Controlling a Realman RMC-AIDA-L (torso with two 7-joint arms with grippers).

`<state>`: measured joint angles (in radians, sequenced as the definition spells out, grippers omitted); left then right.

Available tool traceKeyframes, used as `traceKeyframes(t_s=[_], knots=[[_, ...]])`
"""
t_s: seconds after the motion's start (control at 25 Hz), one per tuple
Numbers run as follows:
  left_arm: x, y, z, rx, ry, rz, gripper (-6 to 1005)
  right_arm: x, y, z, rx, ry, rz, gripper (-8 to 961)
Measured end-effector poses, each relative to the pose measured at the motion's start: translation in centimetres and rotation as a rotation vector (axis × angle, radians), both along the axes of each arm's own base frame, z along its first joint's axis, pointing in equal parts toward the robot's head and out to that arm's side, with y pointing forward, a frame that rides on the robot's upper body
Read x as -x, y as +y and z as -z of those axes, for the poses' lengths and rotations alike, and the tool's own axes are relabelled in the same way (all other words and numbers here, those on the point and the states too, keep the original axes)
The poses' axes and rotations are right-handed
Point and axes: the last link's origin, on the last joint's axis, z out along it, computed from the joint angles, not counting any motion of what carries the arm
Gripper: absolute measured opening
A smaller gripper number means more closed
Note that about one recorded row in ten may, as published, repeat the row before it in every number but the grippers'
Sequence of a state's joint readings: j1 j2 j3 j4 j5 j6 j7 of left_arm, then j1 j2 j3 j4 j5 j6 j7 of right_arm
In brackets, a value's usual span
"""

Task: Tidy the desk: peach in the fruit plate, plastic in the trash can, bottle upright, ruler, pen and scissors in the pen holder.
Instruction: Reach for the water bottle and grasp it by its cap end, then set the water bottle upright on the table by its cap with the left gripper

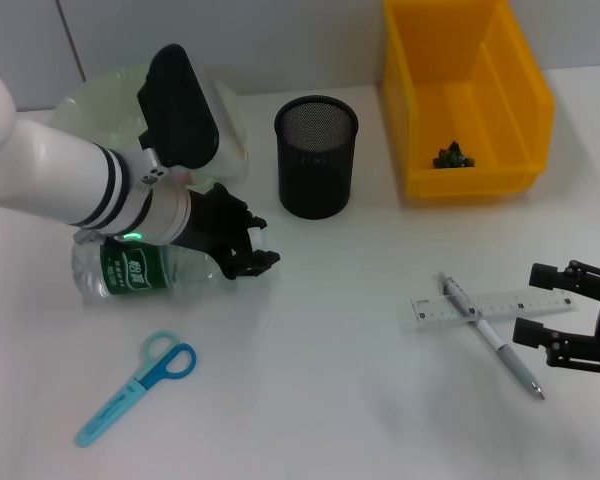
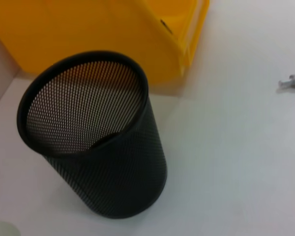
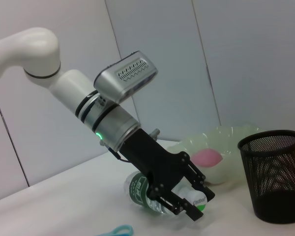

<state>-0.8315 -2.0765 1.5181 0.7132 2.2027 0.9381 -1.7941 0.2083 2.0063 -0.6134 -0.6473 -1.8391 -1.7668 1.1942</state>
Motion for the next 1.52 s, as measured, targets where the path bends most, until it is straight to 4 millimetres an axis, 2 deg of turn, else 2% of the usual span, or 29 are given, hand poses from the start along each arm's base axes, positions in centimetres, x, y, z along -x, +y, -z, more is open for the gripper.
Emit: traceKeyframes(t_s=[0.24, 0.28, 0.64, 1.08, 1.52], knots=[[-0.5, 0.1, -1.0, 0.001, -0.047, -0.02, 432, 0.0, 0.1, 0.0, -0.003, 0.001, 0.0, 833], [-0.6, 0.2, -1.9, -0.011, -0.093, -0.04, 432, 0.0, 0.1, 0.0, -0.003, 0.001, 0.001, 833], [-0.8, -0.4, -3.0, -0.027, -0.167, -0.039, 431, 0.1, 0.2, -0.1, -0.004, 0.003, 0.002, 832], [0.0, -0.9, -5.8, -0.099, -0.306, -0.087, 432, 0.4, 0.7, 0.0, -0.002, 0.002, -0.013, 833], [0.4, -0.9, -6.7, -0.133, -0.359, -0.101, 432, 0.5, 0.8, -0.1, 0.0, 0.001, -0.016, 833]])
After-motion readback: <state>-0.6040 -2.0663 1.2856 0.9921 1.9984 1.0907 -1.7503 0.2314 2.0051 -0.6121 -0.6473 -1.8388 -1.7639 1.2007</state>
